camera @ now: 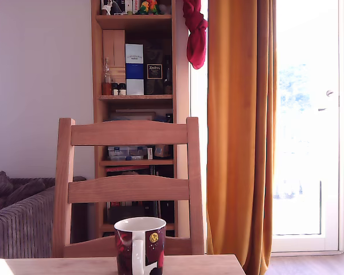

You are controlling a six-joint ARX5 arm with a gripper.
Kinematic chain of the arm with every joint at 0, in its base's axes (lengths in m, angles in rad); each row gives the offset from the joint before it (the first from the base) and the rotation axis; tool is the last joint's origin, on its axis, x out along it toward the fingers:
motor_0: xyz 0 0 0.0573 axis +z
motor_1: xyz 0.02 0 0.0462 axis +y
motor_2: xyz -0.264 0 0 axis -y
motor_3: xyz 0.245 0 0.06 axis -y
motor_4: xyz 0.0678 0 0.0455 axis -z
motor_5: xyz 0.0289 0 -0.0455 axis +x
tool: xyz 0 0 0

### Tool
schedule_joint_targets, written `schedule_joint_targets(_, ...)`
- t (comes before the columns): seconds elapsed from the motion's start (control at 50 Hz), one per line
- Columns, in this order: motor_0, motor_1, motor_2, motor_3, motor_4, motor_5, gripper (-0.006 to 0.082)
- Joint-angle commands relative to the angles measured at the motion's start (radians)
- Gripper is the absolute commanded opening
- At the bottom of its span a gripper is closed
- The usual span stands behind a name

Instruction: Pick the grey coffee capsule and place it inside the red coffee cup

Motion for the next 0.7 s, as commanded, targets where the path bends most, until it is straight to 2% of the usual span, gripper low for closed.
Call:
schedule_joint_targets(0.0,0.038,-0.010,-0.032,0.094,0.154,-0.121,-0.0013)
schedule_joint_targets(0.34,0.037,-0.008,-0.006,-0.045,0.182,-0.420,-0.0018)
schedule_joint_targets(0.5,0.037,0.051,0.074,-0.183,0.203,-0.459,-0.0018)
schedule_joint_targets(0.68,0.037,0.236,0.166,-0.280,0.204,-0.473,-0.0018)
